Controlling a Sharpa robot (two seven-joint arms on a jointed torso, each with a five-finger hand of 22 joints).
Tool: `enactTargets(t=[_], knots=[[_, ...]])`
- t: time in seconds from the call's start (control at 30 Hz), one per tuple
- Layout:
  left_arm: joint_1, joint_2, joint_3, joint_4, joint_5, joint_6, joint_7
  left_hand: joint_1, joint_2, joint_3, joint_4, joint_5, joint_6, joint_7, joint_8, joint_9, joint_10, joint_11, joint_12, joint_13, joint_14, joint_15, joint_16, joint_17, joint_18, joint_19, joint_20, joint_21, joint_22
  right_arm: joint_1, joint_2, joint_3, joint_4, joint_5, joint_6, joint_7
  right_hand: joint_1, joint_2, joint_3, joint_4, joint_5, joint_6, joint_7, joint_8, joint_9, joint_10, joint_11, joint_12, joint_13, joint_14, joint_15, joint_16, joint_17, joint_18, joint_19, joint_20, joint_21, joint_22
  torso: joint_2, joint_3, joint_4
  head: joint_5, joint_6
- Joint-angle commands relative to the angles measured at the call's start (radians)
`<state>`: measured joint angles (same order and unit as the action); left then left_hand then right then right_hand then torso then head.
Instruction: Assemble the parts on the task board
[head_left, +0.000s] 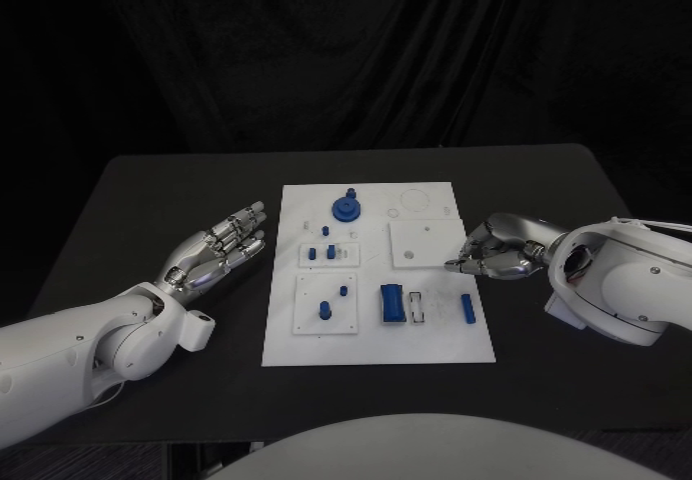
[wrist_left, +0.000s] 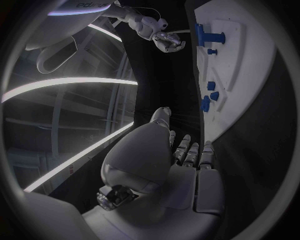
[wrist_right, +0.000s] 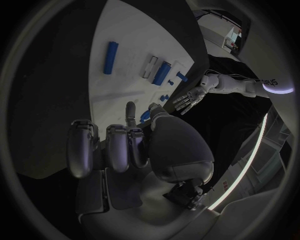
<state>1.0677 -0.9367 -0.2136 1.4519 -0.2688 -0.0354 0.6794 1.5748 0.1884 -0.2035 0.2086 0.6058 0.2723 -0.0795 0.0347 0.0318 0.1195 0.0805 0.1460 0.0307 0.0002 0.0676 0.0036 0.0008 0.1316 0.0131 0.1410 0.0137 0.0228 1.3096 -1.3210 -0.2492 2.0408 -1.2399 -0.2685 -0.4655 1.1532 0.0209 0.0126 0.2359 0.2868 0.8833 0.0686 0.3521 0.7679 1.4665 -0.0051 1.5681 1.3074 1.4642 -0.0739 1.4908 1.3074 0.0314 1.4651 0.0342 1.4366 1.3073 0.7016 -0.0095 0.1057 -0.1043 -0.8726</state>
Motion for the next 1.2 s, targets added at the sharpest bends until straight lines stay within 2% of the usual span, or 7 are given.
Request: enactTargets(t=[0.03,0.27,0.47,0.6,0.73,0.9,1.2], knots=[[0.001,0.004,0.001,0.004,-0.070,-0.044,0.180,0.002,-0.005,0.000,0.008,0.004,-0.011,-0.001,-0.006,-0.002,-0.007,0.001,-0.004,-0.001,0.000,-0.001,-0.004,-0.001,0.012,-0.003,-0.001,-0.006,-0.001,-0.013,-0.001,0.000,-0.006,-0.106,0.069,-0.093,0.008,-0.012,0.001,0.003,0.016,0.015,0.002,-0.007,-0.009,0.104,0.003,0.003,0.263,0.070,0.006,-0.004,0.065,0.005,0.044,0.007,-0.003,0.215,0.002,0.0005,0.0000,-0.005,0.000],[0.001,0.004,0.001,0.006,-0.080,-0.044,0.176,0.004,-0.003,0.002,0.009,0.005,-0.007,0.001,-0.005,-0.001,-0.009,0.003,-0.006,-0.001,0.000,0.002,-0.004,-0.001,0.012,-0.003,0.002,-0.005,-0.001,-0.033,0.004,-0.001,-0.013,-0.180,0.086,-0.127,0.037,-0.020,0.010,-0.016,0.025,0.038,-0.004,-0.006,-0.019,0.104,-0.002,0.003,0.263,0.071,0.002,-0.001,0.071,0.004,0.047,0.005,0.004,0.217,0.002,0.0001,0.0003,-0.033,0.000],[0.001,0.003,0.001,0.005,-0.082,-0.035,0.168,0.008,-0.001,0.003,0.010,0.005,-0.003,0.013,-0.003,0.000,-0.008,0.012,-0.005,0.000,0.000,0.010,-0.004,-0.001,0.012,-0.002,0.009,-0.005,-0.001,-0.042,0.003,-0.001,-0.011,-0.207,0.094,-0.142,0.040,-0.019,0.012,-0.018,0.025,0.044,-0.006,-0.003,-0.019,0.104,-0.003,0.003,0.263,0.072,0.001,0.001,0.076,0.003,0.049,0.005,0.008,0.219,0.002,0.0009,-0.0001,-0.082,0.000],[0.001,0.003,0.001,0.003,-0.083,-0.030,0.164,0.010,0.000,0.004,0.010,0.005,0.000,0.016,-0.003,0.000,-0.007,0.014,-0.005,0.000,0.000,0.012,-0.004,-0.001,0.012,-0.002,0.011,-0.005,0.000,-0.046,0.003,-0.001,-0.008,-0.224,0.094,-0.148,0.041,-0.019,0.013,-0.019,0.023,0.047,-0.007,-0.001,-0.019,0.104,-0.004,0.003,0.263,0.072,0.001,0.001,0.075,0.003,0.049,0.004,0.008,0.219,0.002,0.0008,0.0010,-0.099,0.000],[0.001,0.004,0.001,-0.001,-0.083,-0.023,0.160,0.012,0.000,0.005,0.009,0.005,0.005,0.023,-0.002,0.001,-0.007,0.019,-0.004,0.000,0.000,0.017,-0.004,-0.001,0.011,-0.002,0.016,-0.005,0.000,-0.052,0.005,-0.001,-0.005,-0.235,0.096,-0.152,0.041,-0.020,0.012,-0.019,0.014,0.058,-0.011,0.007,-0.014,0.104,-0.007,0.003,0.263,0.072,-0.002,0.002,0.076,0.002,0.050,0.002,0.009,0.219,0.002,0.0005,0.0002,-0.106,0.000],[0.001,0.005,0.001,-0.004,-0.083,-0.017,0.154,0.014,0.002,0.006,0.009,0.005,0.004,0.027,-0.002,0.001,-0.007,0.023,-0.004,0.000,0.000,0.020,-0.004,-0.001,0.011,-0.002,0.018,-0.005,0.000,-0.066,0.009,-0.001,-0.002,-0.240,0.100,-0.157,0.035,-0.020,0.009,-0.015,0.002,0.066,-0.014,0.017,-0.006,0.104,-0.011,0.003,0.263,0.073,-0.004,0.003,0.078,0.002,0.050,0.000,0.010,0.219,0.002,0.0010,-0.0024,-0.105,0.000],[0.001,0.005,0.001,-0.012,-0.083,-0.004,0.144,0.017,0.005,0.009,0.007,0.005,0.006,0.034,-0.002,0.002,-0.007,0.030,-0.004,0.000,0.000,0.027,-0.004,-0.001,0.009,-0.002,0.023,-0.005,0.000,-0.096,0.022,-0.001,-0.006,-0.270,0.104,-0.165,0.004,-0.019,-0.008,0.011,-0.094,0.066,-0.017,0.033,0.013,0.104,-0.014,0.003,0.263,0.073,-0.008,0.003,0.077,0.002,0.050,-0.005,0.009,0.219,0.002,0.0013,-0.0005,-0.105,0.000]])
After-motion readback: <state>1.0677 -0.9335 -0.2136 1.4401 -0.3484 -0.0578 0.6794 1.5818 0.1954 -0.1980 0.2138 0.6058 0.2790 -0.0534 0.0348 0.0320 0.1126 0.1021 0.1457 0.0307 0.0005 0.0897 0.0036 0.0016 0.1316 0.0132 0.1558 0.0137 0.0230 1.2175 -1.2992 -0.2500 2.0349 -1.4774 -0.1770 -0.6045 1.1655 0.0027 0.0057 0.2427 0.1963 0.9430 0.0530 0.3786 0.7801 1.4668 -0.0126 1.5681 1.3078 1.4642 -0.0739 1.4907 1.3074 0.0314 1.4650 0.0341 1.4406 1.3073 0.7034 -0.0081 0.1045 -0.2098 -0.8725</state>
